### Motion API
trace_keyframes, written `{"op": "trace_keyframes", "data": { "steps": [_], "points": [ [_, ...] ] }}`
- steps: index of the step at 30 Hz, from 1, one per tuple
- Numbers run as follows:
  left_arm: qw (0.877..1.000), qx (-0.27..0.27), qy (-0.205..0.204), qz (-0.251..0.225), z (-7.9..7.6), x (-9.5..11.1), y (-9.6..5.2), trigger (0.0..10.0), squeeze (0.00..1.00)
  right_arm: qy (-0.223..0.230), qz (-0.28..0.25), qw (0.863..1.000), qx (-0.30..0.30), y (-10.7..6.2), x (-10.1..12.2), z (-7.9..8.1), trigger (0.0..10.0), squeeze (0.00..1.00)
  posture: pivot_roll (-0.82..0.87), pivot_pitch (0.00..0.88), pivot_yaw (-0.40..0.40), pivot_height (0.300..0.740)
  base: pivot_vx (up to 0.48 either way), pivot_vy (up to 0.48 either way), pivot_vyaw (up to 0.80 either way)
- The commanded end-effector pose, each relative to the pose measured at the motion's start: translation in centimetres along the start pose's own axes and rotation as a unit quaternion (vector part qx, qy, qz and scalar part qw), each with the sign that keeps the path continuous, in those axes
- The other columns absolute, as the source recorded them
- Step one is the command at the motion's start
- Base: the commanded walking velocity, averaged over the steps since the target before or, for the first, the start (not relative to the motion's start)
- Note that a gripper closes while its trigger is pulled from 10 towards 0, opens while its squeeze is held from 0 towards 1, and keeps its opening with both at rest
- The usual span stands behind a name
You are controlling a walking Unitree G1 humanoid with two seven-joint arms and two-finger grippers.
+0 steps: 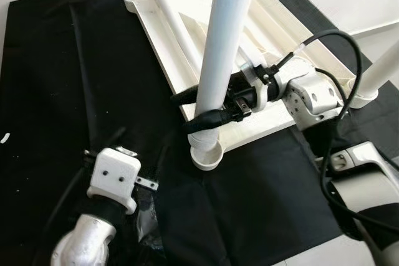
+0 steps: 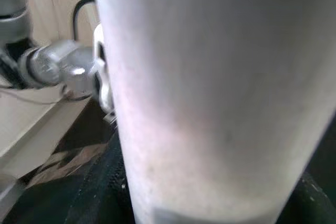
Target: Building children table
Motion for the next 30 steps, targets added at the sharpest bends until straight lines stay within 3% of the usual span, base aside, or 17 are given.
{"op": "trace_keyframes", "data": {
  "steps": [1,4,5,6,8,9,10,12,18,22,30],
  "points": [
    [1.0,-0.009,0.001,0.007,-0.1,0.0,-0.4,10.0,0.0,-0.002,0.001,1.0,0.018,0.4,-0.1,0.3,10.0,0.0,-0.05,0.373,-0.023,0.74,0.0,0.0,0.0],
    [1.0,-0.031,0.001,0.0,-0.3,0.4,-0.7,10.0,0.0,-0.002,0.017,0.999,0.028,0.5,-0.6,0.7,10.0,0.0,-0.05,0.373,-0.024,0.74,0.0,0.0,0.0],
    [0.996,-0.091,0.009,0.004,-1.2,0.4,-2.1,10.0,0.0,-0.007,0.046,0.998,0.041,0.6,-1.4,1.3,10.0,0.0,-0.05,0.378,-0.03,0.74,0.0,0.0,0.0],
    [0.996,-0.091,0.009,0.004,-1.2,0.4,-2.1,10.0,0.0,-0.007,0.046,0.998,0.041,0.6,-1.4,1.3,10.0,0.0,-0.05,0.378,-0.03,0.74,0.0,0.0,0.0],
    [0.978,-0.205,-0.002,0.04,-3.2,-0.6,-5.5,10.0,0.0,-0.022,0.079,0.995,0.059,0.9,-2.4,1.9,10.0,0.0,-0.05,0.387,-0.042,0.74,0.0,0.0,0.0],
    [0.978,-0.205,-0.002,0.04,-3.2,-0.6,-5.5,10.0,0.0,-0.022,0.079,0.995,0.059,0.9,-2.4,1.9,10.0,0.0,-0.05,0.387,-0.042,0.74,0.0,0.0,0.0],
    [0.971,-0.234,-0.007,0.048,-3.6,-0.9,-6.7,10.0,0.0,-0.028,0.087,0.994,0.063,1.0,-2.6,1.9,10.0,0.0,-0.05,0.387,-0.042,0.74,0.0,0.0,0.0],
    [0.967,-0.247,-0.012,0.06,-4.0,-1.3,-7.7,10.0,0.0,-0.031,0.09,0.993,0.067,1.2,-2.5,1.8,10.0,0.0,-0.05,0.393,-0.057,0.74,0.0,0.0,0.0],
    [0.973,-0.221,-0.033,0.057,-4.1,-1.1,-7.4,10.0,0.0,-0.028,0.089,0.992,0.08,1.6,-2.3,1.8,10.0,0.0,-0.05,0.396,-0.065,0.74,0.0,0.0,0.0],
    [0.981,-0.17,-0.084,0.029,-3.8,-0.3,-6.4,10.0,0.0,-0.032,0.068,0.994,0.083,2.1,-1.6,1.4,10.0,0.0,-0.06,0.405,-0.073,0.74,0.0,0.0,0.0],
    [0.979,-0.167,-0.113,0.012,-4.6,0.2,-6.4,10.0,0.0,-0.039,0.063,0.993,0.088,2.4,-1.3,1.1,10.0,0.0,-0.07,0.414,-0.083,0.74,0.0,0.0,0.0]
  ]
}}
Point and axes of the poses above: a point about 5 cm out from each wrist's last joint towards the gripper, its own y axis pointing out of the wrist towards the gripper, its own x axis along the axis of the wrist's last joint, z = x × y, the point moved 4 cm from there along y, pointing out of the wrist towards the gripper, and after that the axes turned 8 degrees about y, right-handed, at the moved point
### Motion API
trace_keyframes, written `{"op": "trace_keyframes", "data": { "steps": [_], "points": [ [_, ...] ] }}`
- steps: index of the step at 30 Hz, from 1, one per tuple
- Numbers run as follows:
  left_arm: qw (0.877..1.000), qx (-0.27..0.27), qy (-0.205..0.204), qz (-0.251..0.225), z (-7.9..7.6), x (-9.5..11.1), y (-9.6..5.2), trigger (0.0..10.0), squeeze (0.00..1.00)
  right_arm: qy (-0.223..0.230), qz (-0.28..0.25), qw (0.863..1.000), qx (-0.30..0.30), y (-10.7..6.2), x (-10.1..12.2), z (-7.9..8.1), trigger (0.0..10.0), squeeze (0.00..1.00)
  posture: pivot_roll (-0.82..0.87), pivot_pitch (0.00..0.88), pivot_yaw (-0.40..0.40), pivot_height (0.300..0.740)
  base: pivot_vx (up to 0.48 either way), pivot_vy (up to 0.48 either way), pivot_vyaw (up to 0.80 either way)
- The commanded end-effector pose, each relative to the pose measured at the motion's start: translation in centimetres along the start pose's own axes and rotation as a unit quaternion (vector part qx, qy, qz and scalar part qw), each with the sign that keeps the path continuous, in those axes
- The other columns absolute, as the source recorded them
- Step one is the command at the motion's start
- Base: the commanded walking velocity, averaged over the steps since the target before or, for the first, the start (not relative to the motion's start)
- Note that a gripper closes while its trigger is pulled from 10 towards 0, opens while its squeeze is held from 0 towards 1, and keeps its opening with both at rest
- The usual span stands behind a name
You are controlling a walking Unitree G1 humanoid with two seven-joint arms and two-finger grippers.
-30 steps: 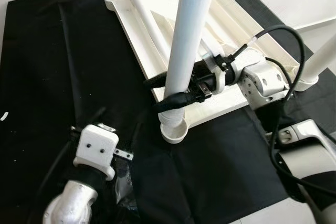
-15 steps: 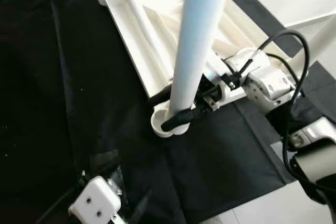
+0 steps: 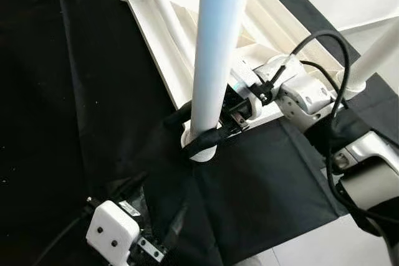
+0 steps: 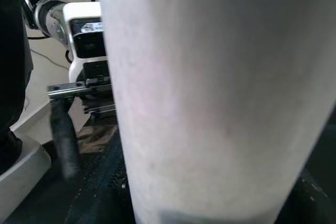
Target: Building children table
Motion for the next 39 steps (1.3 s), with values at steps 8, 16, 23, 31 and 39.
{"op": "trace_keyframes", "data": {
  "steps": [8,16,23,31,39],
  "points": [
    [1.0,-0.002,-0.02,0.01,-0.8,-0.6,-0.8,10.0,0.0,0.026,0.028,0.999,0.005,0.0,-1.6,0.0,10.0,0.0,-0.08,0.423,-0.091,0.74,0.0,0.0,0.0],
    [1.0,-0.001,-0.02,0.005,-1.0,-0.4,-0.6,10.0,0.0,0.025,0.043,0.999,0.016,0.1,-2.2,0.4,10.0,0.0,-0.08,0.427,-0.092,0.74,0.0,0.0,0.0],
    [1.0,-0.001,-0.02,0.004,-1.0,-0.5,-0.6,10.0,0.0,0.019,0.052,0.998,0.024,0.4,-2.4,0.5,10.0,0.0,-0.08,0.429,-0.092,0.74,0.0,0.0,0.0],
    [1.0,0.0,-0.019,0.003,-1.1,-0.5,-0.6,10.0,0.0,0.023,0.049,0.998,0.031,0.8,-2.6,0.7,10.0,0.0,-0.08,0.429,-0.097,0.74,0.0,0.0,0.0],
    [1.0,-0.002,-0.019,0.001,-1.2,-0.7,-0.4,10.0,0.0,0.048,0.039,0.998,-0.006,0.5,-3.6,0.0,10.0,0.0,-0.09,0.423,-0.099,0.74,0.0,0.0,0.0]
  ]
}}
Point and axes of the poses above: a point about 5 cm out from each wrist's last joint towards the gripper, its own y axis pointing out of the wrist towards the gripper, its own x axis along the axis of the wrist's last joint, z = x × y, the point moved 4 cm from there along y, pointing out of the wrist towards the gripper, and after that the axes turned 8 degrees about y, right-handed, at the moved point
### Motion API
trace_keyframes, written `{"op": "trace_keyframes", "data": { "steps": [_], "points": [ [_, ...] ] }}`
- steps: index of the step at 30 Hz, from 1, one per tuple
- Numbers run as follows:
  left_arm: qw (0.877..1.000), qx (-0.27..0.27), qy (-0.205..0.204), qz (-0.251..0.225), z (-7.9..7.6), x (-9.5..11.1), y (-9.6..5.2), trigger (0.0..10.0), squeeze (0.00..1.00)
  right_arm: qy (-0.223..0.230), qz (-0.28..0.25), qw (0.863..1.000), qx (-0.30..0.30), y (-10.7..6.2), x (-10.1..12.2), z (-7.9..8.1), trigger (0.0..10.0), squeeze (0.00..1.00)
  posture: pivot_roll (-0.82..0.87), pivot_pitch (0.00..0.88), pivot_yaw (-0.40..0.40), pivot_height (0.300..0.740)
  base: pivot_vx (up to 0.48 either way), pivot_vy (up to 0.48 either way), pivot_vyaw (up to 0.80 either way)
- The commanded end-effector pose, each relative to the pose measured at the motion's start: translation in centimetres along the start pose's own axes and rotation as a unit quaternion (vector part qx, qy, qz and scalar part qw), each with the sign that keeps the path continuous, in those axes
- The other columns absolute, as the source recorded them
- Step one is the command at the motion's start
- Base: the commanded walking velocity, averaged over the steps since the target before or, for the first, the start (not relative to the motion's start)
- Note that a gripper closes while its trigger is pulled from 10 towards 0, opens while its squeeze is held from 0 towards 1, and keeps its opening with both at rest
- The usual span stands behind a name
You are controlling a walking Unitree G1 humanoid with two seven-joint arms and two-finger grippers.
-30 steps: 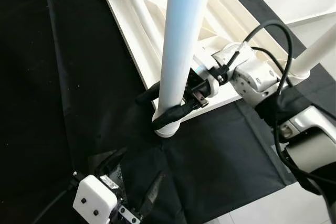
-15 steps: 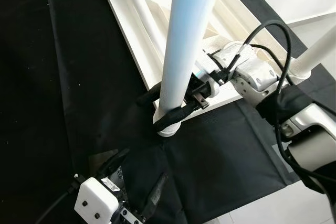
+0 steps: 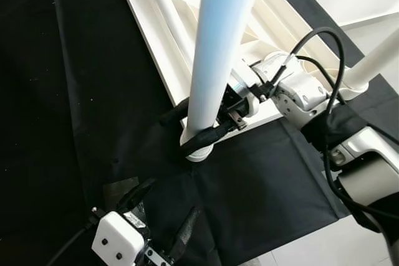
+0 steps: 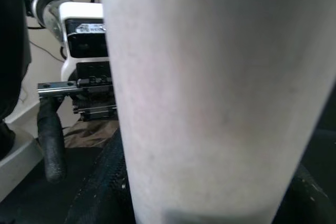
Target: Building children table
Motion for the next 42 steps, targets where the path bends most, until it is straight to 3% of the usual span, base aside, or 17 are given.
{"op": "trace_keyframes", "data": {
  "steps": [1,6,10,13,14,15,16,17,18,19,20,21,24,28,34,39,42],
  "points": [
    [1.0,0.001,-0.009,0.007,-0.3,-0.4,-0.2,10.0,0.0,0.066,0.037,0.997,-0.007,0.2,-3.5,0.5,10.0,0.0,-0.09,0.423,-0.099,0.74,0.0,0.0,0.0],
    [1.0,0.001,-0.009,0.007,-0.4,-0.5,-0.1,10.0,0.0,0.093,0.03,0.994,-0.056,0.1,-3.8,0.0,10.0,0.0,-0.1,0.417,-0.11,0.74,0.0,0.0,0.0],
    [1.0,0.004,-0.012,0.006,-0.6,-0.6,0.0,10.0,0.0,0.147,0.07,0.962,-0.22,0.3,-6.1,1.2,10.0,0.0,-0.12,0.415,-0.122,0.74,0.0,0.0,0.0],
    [1.0,0.003,-0.012,0.006,-0.6,-0.6,0.0,10.0,0.0,0.168,0.085,0.945,-0.266,0.3,-7.0,1.3,10.0,0.0,-0.12,0.413,-0.124,0.74,0.0,0.0,0.0],
    [1.0,0.002,-0.013,0.005,-0.7,-0.7,0.0,10.0,0.0,0.191,0.104,0.916,-0.336,0.1,-8.3,1.3,10.0,0.0,-0.12,0.407,-0.124,0.74,0.0,0.0,0.0],
    [1.0,0.002,-0.013,0.005,-0.7,-0.7,0.0,10.0,0.0,0.191,0.104,0.916,-0.336,0.1,-8.3,1.3,10.0,0.0,-0.12,0.407,-0.124,0.74,0.0,0.0,0.0],
    [1.0,0.001,-0.013,0.005,-0.7,-0.7,0.0,10.0,0.0,0.214,0.105,0.884,-0.403,0.0,-9.3,1.4,10.0,0.0,-0.12,0.4,-0.12,0.74,0.0,0.0,0.0],
    [1.0,0.001,-0.013,0.005,-0.7,-0.7,0.0,10.0,0.0,0.214,0.105,0.884,-0.403,0.0,-9.3,1.4,10.0,0.0,-0.12,0.4,-0.12,0.74,0.0,0.0,0.0],
    [1.0,-0.001,-0.014,0.004,-0.7,-0.8,0.1,10.0,0.0,0.239,0.096,0.85,-0.459,0.2,-10.3,1.8,10.0,0.0,-0.12,0.391,-0.11,0.74,0.0,0.0,0.0],
    [1.0,-0.001,-0.014,0.004,-0.7,-0.8,0.1,10.0,0.0,0.239,0.096,0.85,-0.459,0.2,-10.3,1.8,10.0,0.0,-0.12,0.391,-0.11,0.74,0.0,0.0,0.0],
    [1.0,-0.002,-0.014,0.004,-0.6,-0.9,0.1,10.0,0.0,0.256,0.089,0.826,-0.494,0.3,-11.0,2.1,10.0,0.0,-0.12,0.391,-0.11,0.74,0.0,0.0,0.0],
    [1.0,-0.002,-0.014,0.004,-0.6,-0.9,0.1,10.0,0.0,0.256,0.089,0.826,-0.494,0.3,-11.0,2.1,10.0,0.0,-0.12,0.391,-0.11,0.74,0.0,0.0,0.0],
    [1.0,-0.006,-0.01,0.004,-0.6,-1.2,0.3,10.0,0.0,0.256,0.068,0.803,-0.534,1.3,-11.2,2.2,10.0,0.0,-0.11,0.37,-0.091,0.74,0.0,0.0,0.0],
    [1.0,-0.007,-0.008,0.003,-0.5,-1.2,0.4,10.0,0.0,0.253,0.067,0.797,-0.545,1.5,-11.1,2.3,10.0,0.0,-0.11,0.367,-0.09,0.74,0.0,0.0,0.0],
    [1.0,-0.004,-0.006,0.0,-0.3,-1.4,0.6,10.0,0.0,0.204,0.011,0.819,-0.536,2.4,-9.0,2.1,10.0,0.0,-0.11,0.362,-0.08,0.74,0.0,0.0,0.0],
    [1.0,-0.002,-0.005,-0.001,-0.1,-1.5,0.7,10.0,0.0,0.187,-0.036,0.824,-0.534,2.7,-7.4,2.2,10.0,0.0,-0.11,0.36,-0.069,0.74,0.0,0.0,0.0],
    [1.0,-0.002,-0.003,-0.001,0.0,-1.5,0.7,10.0,0.0,0.135,-0.097,0.872,-0.461,2.5,-4.8,2.5,10.0,0.0,-0.1,0.36,-0.063,0.74,0.0,0.0,0.0]
  ]
}}
Point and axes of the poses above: a point about 5 cm out from each wrist's last joint towards the gripper, its own y axis pointing out of the wrist towards the gripper, its own x axis along the axis of the wrist's last joint, z = x × y, the point moved 4 cm from there along y, pointing out of the wrist towards the gripper, and after that the axes turned 8 degrees about y, right-handed, at the moved point
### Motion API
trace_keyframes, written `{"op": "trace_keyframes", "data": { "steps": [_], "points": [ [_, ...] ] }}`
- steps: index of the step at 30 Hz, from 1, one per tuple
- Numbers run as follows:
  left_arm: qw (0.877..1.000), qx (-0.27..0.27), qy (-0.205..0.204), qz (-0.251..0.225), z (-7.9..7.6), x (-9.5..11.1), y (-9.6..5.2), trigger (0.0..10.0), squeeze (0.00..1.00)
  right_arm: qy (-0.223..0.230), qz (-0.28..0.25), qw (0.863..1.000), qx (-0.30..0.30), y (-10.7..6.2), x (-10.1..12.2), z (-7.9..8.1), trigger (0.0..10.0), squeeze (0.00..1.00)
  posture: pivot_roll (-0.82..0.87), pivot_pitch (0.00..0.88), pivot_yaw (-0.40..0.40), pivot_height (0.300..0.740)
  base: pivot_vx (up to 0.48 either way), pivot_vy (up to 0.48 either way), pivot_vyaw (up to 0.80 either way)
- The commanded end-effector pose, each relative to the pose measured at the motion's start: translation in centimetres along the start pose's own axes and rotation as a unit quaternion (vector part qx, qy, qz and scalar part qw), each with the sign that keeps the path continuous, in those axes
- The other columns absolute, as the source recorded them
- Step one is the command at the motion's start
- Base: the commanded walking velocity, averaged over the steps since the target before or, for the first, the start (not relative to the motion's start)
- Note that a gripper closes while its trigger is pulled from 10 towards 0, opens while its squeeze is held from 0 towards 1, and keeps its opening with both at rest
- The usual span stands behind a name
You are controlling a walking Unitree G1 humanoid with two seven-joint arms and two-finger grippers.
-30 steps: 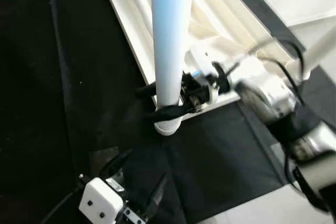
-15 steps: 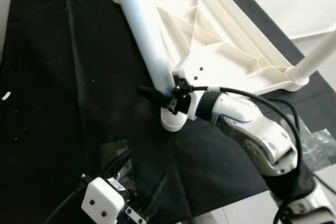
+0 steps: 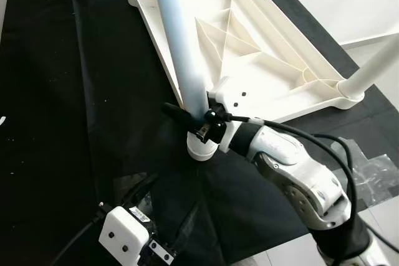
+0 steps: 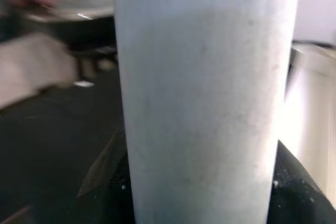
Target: Building children table
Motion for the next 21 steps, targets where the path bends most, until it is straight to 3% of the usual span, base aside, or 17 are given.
{"op": "trace_keyframes", "data": {
  "steps": [1,5,10,14,21],
  "points": [
    [1.0,-0.003,-0.012,0.01,-0.2,-0.6,-0.2,10.0,0.0,0.021,0.031,0.998,0.058,-0.4,-1.9,0.5,10.0,0.0,-0.1,0.362,-0.06,0.74,0.0,0.0,0.0],
    [1.0,-0.004,-0.011,0.01,-0.2,-0.6,-0.2,10.0,0.0,-0.016,0.04,0.992,0.117,-0.7,-1.3,-0.4,10.0,0.0,-0.1,0.364,-0.06,0.74,0.0,0.0,0.0],
    [1.0,-0.004,-0.012,0.009,-0.2,-0.5,-0.2,10.0,0.0,-0.016,0.034,0.987,0.154,-0.6,0.0,-2.3,10.0,0.0,-0.09,0.37,-0.06,0.74,0.0,0.0,0.0],
    [1.0,-0.004,-0.012,0.01,-0.3,-0.4,-0.3,10.0,0.0,0.032,-0.007,0.98,0.199,0.7,2.5,-4.6,10.0,0.0,-0.07,0.39,-0.064,0.74,0.0,0.0,0.0],
    [1.0,-0.003,-0.013,0.01,-0.3,-0.1,-0.4,10.0,0.0,0.053,-0.02,0.976,0.212,1.7,3.0,-5.9,10.0,0.0,-0.06,0.411,-0.063,0.74,0.0,0.0,0.0]
  ]
}}
Point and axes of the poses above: a point about 5 cm out from each wrist's last joint towards the gripper, its own y axis pointing out of the wrist towards the gripper, its own x axis along the axis of the wrist's last joint, z = x × y, the point moved 4 cm from there along y, pointing out of the wrist towards the gripper, and after that the axes turned 8 degrees about y, right-handed, at the moved point
